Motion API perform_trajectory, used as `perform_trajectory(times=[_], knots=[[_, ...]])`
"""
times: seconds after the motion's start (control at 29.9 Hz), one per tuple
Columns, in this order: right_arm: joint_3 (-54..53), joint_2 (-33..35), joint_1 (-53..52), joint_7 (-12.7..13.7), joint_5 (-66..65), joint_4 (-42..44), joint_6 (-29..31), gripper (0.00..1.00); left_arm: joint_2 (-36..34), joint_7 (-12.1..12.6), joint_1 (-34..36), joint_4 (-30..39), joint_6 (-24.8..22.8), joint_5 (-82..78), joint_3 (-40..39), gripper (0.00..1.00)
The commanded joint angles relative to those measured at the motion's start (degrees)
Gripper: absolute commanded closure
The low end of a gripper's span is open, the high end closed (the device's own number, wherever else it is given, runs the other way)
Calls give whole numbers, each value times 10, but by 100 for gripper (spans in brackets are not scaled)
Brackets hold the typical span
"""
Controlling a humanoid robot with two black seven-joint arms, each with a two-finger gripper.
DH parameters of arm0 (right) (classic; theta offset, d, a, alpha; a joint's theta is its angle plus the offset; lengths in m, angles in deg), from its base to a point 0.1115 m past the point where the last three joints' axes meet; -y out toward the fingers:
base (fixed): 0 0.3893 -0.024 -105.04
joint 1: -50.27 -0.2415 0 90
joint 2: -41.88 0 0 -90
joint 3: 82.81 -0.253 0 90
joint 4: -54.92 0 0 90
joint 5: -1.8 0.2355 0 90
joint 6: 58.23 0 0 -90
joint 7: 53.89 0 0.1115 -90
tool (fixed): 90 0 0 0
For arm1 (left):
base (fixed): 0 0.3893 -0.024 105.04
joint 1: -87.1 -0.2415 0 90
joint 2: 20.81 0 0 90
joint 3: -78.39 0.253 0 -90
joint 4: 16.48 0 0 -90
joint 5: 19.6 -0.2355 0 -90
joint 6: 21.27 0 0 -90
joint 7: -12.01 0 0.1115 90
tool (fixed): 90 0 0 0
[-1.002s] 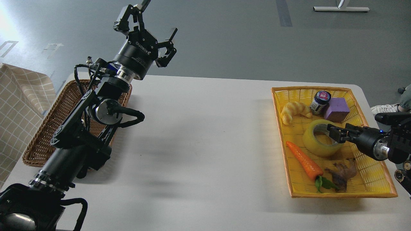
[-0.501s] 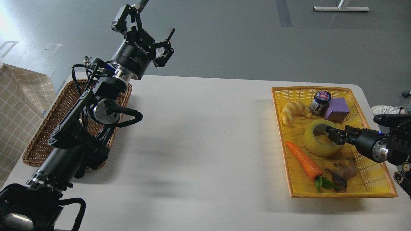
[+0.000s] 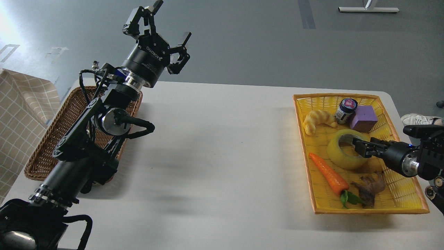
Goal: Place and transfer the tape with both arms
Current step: 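Lower the right gripper into the yellow tape roll's hole, then close the right gripper on the rim of the yellow tape roll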
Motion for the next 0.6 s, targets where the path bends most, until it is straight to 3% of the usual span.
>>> perform_trajectory(times=[0.0,0.13,0.2,0.57], knots=[[-1,0,-2,0,1,-2,12,48,0,1,1,0,-1,0,0,2],[-2,0,-4,0,1,-7,24,50,1,1,1,0,-1,1,1,2],[-2,0,-5,0,1,-7,30,58,1,1,1,0,-1,1,2,2],[-2,12,-1,-2,22,-14,40,65,2,1,0,-3,0,2,4,2]])
